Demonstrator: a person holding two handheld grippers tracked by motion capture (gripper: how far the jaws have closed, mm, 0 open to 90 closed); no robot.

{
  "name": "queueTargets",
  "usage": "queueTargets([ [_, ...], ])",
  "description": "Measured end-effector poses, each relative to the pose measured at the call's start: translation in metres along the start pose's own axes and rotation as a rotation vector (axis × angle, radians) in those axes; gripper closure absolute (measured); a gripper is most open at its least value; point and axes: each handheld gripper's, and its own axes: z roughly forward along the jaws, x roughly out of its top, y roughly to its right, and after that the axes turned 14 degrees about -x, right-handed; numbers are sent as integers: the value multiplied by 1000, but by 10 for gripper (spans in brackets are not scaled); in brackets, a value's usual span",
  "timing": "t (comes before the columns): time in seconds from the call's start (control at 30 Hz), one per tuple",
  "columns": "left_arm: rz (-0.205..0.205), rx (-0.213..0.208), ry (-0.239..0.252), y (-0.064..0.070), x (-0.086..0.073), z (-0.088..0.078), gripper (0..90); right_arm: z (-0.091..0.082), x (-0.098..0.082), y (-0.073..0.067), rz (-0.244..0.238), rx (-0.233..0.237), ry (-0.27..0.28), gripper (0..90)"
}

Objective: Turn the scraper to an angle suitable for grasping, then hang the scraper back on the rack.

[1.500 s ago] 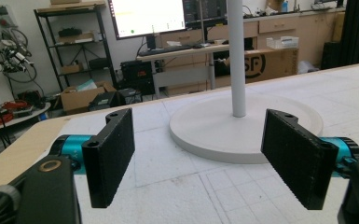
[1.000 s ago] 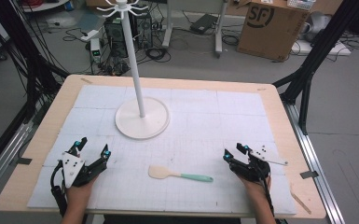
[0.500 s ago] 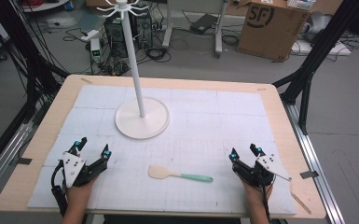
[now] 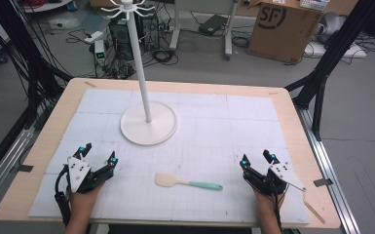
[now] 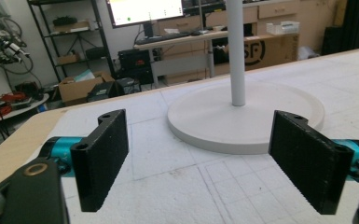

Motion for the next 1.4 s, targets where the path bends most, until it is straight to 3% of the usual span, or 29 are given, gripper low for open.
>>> queueTargets([
  [0.33,-8,-14,-42,-2,1,4,199,0,0,-3,-14,-13,-6,160],
  [0.8,18,3,-39,2,1,3,198,0,0,-2,-14,22,-3,160],
  [1.07,8,6,-44,1,1,3,197,1,0,-1,-6,25,-13,162],
  [1.23,-22,-34,-62,1,3,4,205,1,0,-1,-3,25,-14,162],
  [1.4,-58,-109,-84,0,5,8,237,3,0,-1,-2,26,-25,165],
])
